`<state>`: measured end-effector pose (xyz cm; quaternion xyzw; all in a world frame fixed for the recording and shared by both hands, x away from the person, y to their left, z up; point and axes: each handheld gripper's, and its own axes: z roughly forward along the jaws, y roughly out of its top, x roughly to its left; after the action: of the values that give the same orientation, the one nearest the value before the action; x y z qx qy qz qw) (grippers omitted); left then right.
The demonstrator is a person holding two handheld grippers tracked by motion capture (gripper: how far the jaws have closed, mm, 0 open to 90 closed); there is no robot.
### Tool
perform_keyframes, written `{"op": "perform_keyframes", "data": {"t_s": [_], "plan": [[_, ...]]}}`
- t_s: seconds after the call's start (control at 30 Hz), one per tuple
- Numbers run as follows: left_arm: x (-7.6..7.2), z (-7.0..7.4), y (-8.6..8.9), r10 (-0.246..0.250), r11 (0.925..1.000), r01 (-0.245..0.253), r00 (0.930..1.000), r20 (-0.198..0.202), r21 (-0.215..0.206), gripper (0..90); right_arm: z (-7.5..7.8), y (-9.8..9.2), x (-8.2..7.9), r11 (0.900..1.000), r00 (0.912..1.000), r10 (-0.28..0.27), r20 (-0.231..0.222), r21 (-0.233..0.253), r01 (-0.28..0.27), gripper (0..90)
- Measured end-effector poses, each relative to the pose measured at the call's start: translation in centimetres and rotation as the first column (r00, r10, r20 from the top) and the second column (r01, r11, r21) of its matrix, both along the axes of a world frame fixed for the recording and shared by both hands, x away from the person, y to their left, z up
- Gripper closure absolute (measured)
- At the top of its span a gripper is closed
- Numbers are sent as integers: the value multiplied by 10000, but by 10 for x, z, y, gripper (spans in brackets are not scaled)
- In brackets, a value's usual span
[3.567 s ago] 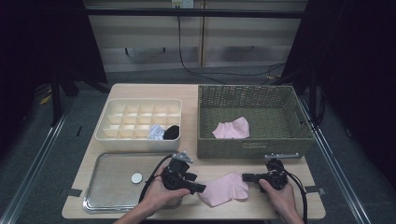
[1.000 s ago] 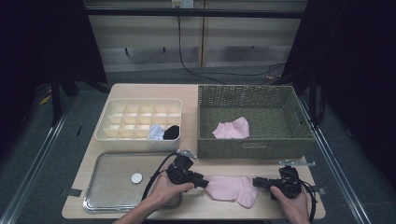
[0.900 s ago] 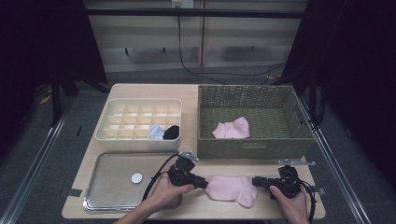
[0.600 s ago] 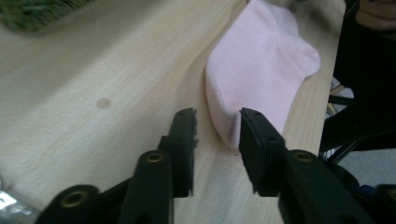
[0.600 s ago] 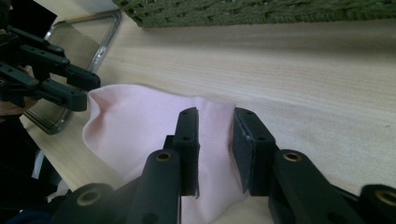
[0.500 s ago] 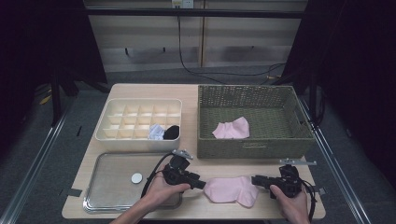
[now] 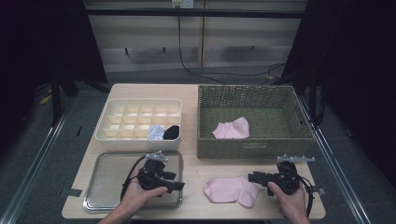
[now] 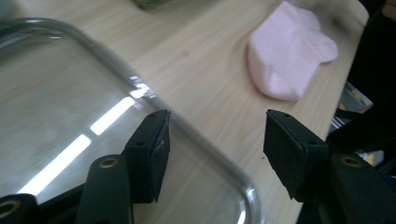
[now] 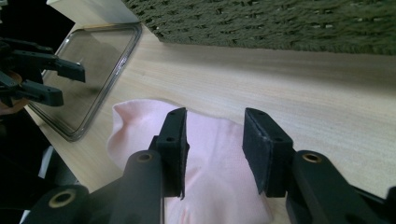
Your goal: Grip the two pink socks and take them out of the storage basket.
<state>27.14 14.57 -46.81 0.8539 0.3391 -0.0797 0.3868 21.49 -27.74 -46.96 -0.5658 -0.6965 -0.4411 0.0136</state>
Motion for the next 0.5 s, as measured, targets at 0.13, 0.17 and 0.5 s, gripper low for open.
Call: {"op": "perform_keyframes", "data": {"t_s": [0.13,0.17,0.5], "plan": [[0,2,13,71,9999,-68,9998,192,-125,414,5,4,6,10000,10000,87,36,-4,-87,574],[-2,2,15,101,9999,-98,9993,352,-102,414,7,5,7,9999,9999,100,58,9,-100,573],[-3,-2,32,489,9984,-474,9976,488,-318,392,23,10,11,9996,9989,239,410,112,-244,574]]}}
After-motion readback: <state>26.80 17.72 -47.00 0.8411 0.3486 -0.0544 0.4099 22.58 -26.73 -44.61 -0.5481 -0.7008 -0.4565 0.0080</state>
